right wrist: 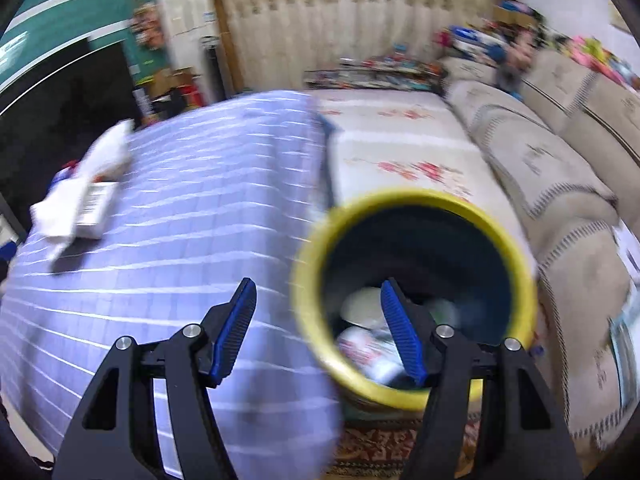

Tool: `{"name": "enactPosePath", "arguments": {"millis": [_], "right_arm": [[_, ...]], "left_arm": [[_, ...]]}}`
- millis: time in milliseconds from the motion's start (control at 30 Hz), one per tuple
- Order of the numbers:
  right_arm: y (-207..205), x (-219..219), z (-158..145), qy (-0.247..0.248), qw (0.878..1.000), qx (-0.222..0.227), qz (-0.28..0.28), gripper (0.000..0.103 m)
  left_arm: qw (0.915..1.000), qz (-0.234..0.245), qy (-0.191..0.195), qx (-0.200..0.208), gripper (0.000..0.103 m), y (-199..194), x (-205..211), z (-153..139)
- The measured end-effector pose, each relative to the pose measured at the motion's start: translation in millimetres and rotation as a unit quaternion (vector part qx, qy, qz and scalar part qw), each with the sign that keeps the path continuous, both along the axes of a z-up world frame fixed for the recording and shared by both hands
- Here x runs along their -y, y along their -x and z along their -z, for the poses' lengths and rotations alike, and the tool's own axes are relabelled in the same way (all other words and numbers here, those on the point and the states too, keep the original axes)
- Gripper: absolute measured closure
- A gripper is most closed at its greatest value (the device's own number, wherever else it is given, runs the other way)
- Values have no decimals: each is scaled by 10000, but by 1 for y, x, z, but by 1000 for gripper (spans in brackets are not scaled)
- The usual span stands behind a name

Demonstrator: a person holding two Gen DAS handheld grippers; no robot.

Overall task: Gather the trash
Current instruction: 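Move the right tool over the white tissues on the table, then pinch the white tissue with the right tool and lift it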

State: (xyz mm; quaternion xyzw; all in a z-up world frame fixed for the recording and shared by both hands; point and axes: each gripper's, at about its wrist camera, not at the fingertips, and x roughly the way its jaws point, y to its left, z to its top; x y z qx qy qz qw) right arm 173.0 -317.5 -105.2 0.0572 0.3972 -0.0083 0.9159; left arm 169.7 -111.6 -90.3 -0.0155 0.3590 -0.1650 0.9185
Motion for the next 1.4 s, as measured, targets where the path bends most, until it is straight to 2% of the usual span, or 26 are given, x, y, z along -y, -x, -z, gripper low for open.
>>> {"name": "enactPosePath", "arguments": {"millis": [167,233,333,467,700,833,1000,1067,1200,1400], "right_arm": [[-28,-89,-25,-151,9949,303,-948,41],[-39,-127,-34,-113,9904,411,-1312,41],[-54,-172,-43,-215,9838,480,-1715,41],[-74,-212,-44,-424,9773,353,-2048,42],[-103,-226,-33,-684,9766,-21,-2039,42],[-114,-234,-21,-603,9768,-232,-2041,42],[-116,-236,-16,-672,9749,-292,-2101,42],[-115,-236,-16,-765,9729,-299,-2163,53],[-110,-236,-20,-766,9723,-232,-2196,93],[-85,-224,-42,-1007,9689,96,-2258,97]], "left_arm": [[9971,-742,-129,126,7,27,-68,3],[9961,-879,-25,97,7,35,-88,7],[9950,-989,90,68,7,44,-107,12],[9945,-1040,123,74,7,44,-108,17],[9932,-1153,178,34,7,49,-114,22],[9929,-1169,228,-45,7,49,-117,27],[9933,-1136,218,-65,7,48,-114,28],[9933,-1128,230,-79,7,47,-113,27],[9932,-1137,232,-120,7,45,-111,29],[9931,-1141,230,-127,7,45,-111,29]]}}
